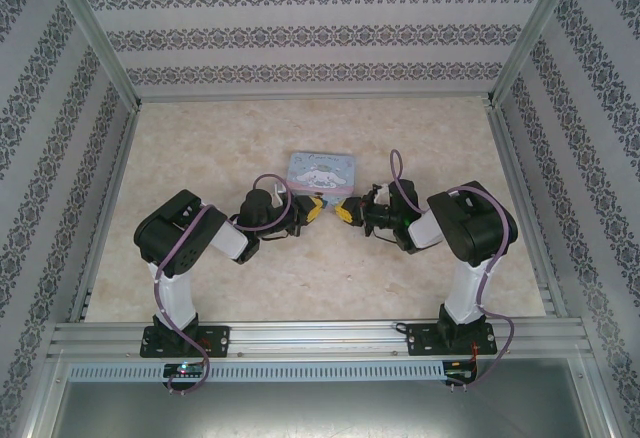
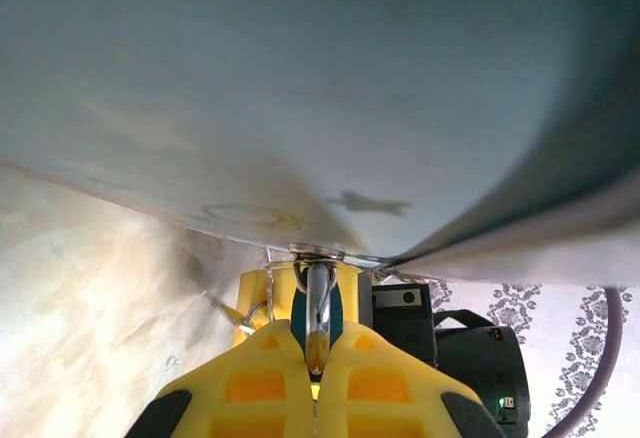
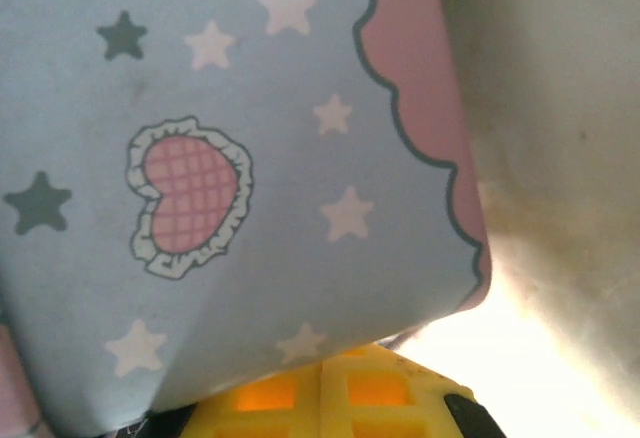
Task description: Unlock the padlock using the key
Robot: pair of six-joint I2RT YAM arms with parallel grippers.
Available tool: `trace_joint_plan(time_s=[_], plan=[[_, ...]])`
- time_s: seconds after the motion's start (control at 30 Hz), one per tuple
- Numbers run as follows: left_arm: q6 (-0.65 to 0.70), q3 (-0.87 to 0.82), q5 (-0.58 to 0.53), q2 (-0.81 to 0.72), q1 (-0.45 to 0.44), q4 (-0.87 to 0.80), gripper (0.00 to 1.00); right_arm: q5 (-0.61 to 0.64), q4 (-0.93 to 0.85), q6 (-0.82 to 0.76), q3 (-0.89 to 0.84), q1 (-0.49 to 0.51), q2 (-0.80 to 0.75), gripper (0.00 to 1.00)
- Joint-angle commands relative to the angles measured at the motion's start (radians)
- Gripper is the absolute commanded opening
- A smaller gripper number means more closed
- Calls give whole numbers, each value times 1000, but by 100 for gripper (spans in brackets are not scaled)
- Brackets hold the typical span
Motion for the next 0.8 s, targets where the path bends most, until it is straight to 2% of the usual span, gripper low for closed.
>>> trace_joint_plan(time_s=[0.0, 0.77], plan=[[25, -6, 114, -29, -30, 59, 0, 81, 6, -19, 8, -17, 16, 0], [21, 3, 106, -3, -24, 45, 0, -64, -4, -69, 8, -5, -103, 0]])
